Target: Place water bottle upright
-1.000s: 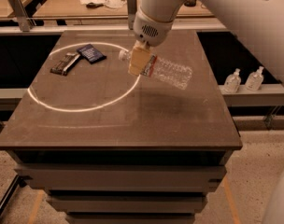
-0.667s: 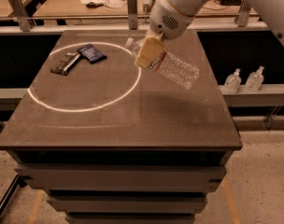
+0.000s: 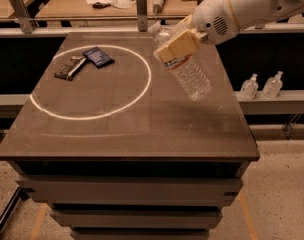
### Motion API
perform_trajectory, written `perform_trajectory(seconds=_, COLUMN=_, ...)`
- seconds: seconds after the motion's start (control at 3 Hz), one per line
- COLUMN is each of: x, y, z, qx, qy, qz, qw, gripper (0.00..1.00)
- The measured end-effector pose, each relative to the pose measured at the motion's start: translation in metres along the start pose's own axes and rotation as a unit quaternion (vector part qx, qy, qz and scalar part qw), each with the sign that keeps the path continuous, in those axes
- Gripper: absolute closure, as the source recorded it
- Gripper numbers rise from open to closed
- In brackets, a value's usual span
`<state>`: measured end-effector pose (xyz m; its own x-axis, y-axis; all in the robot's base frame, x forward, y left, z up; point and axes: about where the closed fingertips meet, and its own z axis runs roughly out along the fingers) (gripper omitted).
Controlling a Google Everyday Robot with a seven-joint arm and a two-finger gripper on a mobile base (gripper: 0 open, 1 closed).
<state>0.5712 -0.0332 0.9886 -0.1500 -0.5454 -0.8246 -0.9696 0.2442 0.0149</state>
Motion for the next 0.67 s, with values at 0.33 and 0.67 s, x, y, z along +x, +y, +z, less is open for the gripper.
perform_trajectory(seconds=0.33, x=-0.007, y=0.004, z=-0.014, qx=-0.025, qy=-0.110, qz=0.004, qw=0.9936, gripper=1.00)
perform_trajectory(seconds=0.67, x=-0.009, y=0.007, z=-0.027, qx=-0.040, qy=-0.215, qz=-0.010, qw=0.9757, gripper=1.00)
